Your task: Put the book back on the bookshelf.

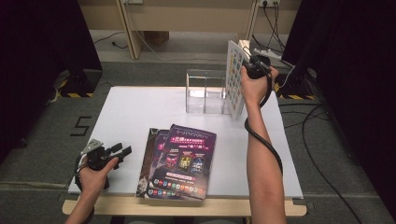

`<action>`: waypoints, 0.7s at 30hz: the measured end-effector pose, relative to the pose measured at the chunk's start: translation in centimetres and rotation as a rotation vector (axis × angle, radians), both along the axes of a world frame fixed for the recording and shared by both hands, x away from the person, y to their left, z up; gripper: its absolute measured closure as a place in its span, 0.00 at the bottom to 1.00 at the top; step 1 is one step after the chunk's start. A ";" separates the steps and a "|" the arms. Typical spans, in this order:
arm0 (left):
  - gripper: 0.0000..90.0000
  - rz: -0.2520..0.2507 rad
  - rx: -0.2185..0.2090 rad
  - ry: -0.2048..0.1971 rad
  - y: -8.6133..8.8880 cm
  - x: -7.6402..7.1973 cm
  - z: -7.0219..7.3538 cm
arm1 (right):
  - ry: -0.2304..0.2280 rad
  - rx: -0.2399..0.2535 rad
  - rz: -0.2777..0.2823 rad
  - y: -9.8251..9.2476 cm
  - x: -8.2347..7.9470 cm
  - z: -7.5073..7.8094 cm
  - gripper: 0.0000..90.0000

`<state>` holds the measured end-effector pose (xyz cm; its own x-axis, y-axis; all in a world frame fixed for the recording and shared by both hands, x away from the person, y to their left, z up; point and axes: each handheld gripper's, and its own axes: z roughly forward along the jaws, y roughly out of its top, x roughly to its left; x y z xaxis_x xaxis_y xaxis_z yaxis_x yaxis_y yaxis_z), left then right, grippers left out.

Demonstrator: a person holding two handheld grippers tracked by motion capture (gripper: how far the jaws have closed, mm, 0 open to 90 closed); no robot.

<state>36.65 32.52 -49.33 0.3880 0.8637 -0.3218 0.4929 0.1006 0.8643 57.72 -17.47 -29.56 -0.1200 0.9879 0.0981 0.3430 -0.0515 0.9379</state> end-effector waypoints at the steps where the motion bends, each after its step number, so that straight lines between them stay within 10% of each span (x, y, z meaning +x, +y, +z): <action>1: 0.48 0.000 -0.001 0.000 0.0 0.0 0.0 | 0.003 -0.003 0.000 0.0 0.0 -0.2 0.82; 21: 0.48 -0.015 0.009 -0.002 -0.4 -0.1 0.0 | -0.016 -0.048 -0.022 -1.1 -1.0 -1.4 0.82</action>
<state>36.54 32.12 -49.32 0.4019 0.8605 -0.3129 0.4924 0.0850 0.8662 56.76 -18.58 -30.92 -0.0991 0.9939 0.0492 0.3271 -0.0142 0.9449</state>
